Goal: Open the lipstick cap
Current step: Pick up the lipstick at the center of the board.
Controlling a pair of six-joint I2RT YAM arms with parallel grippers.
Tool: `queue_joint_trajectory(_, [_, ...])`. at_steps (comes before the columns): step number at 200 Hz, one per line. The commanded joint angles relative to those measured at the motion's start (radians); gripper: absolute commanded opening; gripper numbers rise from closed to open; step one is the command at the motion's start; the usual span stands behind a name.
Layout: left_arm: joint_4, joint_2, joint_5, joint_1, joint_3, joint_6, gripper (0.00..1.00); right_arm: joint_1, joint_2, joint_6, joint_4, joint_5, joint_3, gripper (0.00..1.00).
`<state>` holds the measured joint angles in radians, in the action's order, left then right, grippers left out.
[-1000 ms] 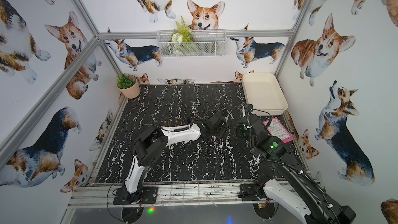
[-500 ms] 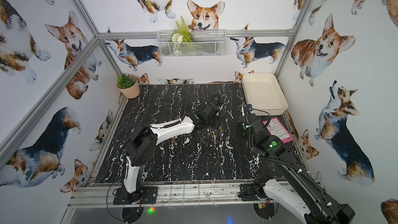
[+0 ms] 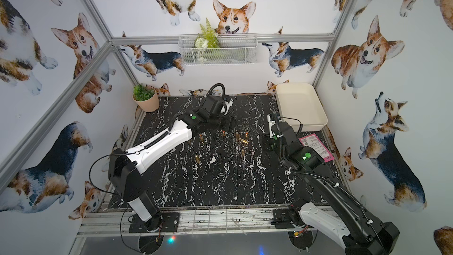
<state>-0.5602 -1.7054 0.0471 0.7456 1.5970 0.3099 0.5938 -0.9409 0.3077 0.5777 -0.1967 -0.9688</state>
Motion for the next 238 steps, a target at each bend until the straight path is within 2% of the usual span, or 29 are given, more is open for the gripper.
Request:
queue_joint_trajectory(1, [-0.104,0.031,0.051,-0.009,-0.013,0.015,0.60,0.000,-0.024,-0.010,-0.047,0.039,-0.023,0.38])
queue_joint_trajectory(91, [-0.186,0.093,0.104,-0.050,-0.005,0.020,0.60,0.000,-0.103,-0.016,-0.098,0.082,-0.039,0.38])
queue_joint_trajectory(113, [-0.215,0.078,0.085,-0.059,0.003,0.009,0.60,0.000,-0.120,-0.029,-0.113,0.083,-0.043,0.36])
queue_joint_trajectory(172, [-0.238,0.018,0.172,-0.073,0.032,0.008,0.58,0.000,-0.173,-0.031,-0.100,0.111,-0.044,0.33])
queue_joint_trajectory(213, [-0.284,-0.061,0.268,-0.072,0.098,0.021,0.57,0.000,-0.237,-0.022,-0.156,0.120,0.035,0.33])
queue_joint_trajectory(238, [-0.281,-0.078,0.269,-0.073,0.114,0.037,0.57,-0.003,-0.291,-0.024,-0.200,0.135,0.073,0.34])
